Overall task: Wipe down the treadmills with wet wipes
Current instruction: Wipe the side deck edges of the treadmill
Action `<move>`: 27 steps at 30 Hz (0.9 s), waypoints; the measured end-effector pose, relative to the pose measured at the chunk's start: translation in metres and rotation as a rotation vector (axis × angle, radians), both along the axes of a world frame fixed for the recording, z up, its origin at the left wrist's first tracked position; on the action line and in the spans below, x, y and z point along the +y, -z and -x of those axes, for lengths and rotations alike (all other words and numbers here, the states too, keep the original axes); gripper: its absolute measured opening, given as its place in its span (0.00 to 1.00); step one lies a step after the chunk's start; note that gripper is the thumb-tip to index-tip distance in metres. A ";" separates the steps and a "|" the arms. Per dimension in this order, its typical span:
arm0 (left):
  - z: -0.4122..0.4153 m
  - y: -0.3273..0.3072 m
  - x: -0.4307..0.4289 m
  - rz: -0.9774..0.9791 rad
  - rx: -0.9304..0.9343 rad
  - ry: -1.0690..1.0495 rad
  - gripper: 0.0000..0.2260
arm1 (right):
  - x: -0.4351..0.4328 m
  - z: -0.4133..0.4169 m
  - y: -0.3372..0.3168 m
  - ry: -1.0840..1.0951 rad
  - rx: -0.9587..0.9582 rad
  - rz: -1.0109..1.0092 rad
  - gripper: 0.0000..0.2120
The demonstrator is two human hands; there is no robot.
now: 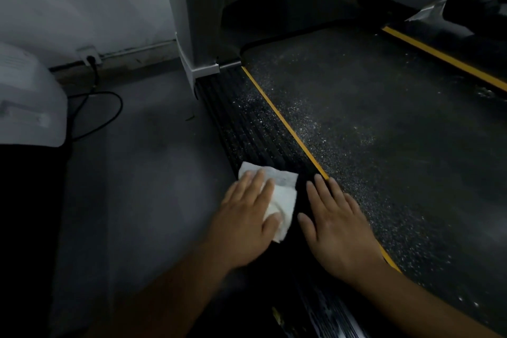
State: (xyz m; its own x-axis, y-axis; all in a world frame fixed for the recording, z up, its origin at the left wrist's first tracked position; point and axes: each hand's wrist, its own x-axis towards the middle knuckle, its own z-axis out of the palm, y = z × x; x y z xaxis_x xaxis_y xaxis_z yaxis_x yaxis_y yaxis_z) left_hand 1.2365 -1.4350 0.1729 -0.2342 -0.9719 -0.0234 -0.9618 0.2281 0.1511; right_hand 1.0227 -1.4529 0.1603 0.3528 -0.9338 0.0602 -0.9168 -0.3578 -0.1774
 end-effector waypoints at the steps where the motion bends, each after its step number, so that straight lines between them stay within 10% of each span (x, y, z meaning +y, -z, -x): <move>1: -0.008 -0.003 -0.009 -0.010 -0.010 -0.048 0.37 | 0.000 0.002 -0.001 -0.037 0.030 -0.014 0.35; 6: 0.011 -0.007 -0.047 -0.042 -0.017 -0.221 0.34 | 0.002 0.006 -0.008 -0.082 0.069 -0.076 0.37; 11: -0.005 0.001 -0.005 0.017 -0.019 0.081 0.33 | 0.001 0.006 -0.012 -0.074 0.057 -0.120 0.39; 17: 0.009 -0.009 -0.068 -0.066 -0.054 -0.221 0.38 | 0.002 0.004 -0.013 -0.057 0.029 -0.103 0.38; 22: 0.008 0.004 -0.003 0.039 -0.023 0.105 0.33 | 0.003 0.005 -0.014 -0.058 -0.010 -0.133 0.39; 27: -0.004 -0.006 -0.052 -0.051 -0.019 -0.173 0.37 | 0.005 0.003 -0.020 -0.043 0.001 -0.126 0.39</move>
State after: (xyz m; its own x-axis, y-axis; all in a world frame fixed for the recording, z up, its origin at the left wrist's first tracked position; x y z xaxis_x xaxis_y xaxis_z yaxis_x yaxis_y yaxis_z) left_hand 1.2406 -1.4875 0.1784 -0.0625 -0.9951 -0.0763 -0.9889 0.0515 0.1395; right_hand 1.0200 -1.4483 0.1799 0.3929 -0.9178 -0.0571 -0.9012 -0.3720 -0.2226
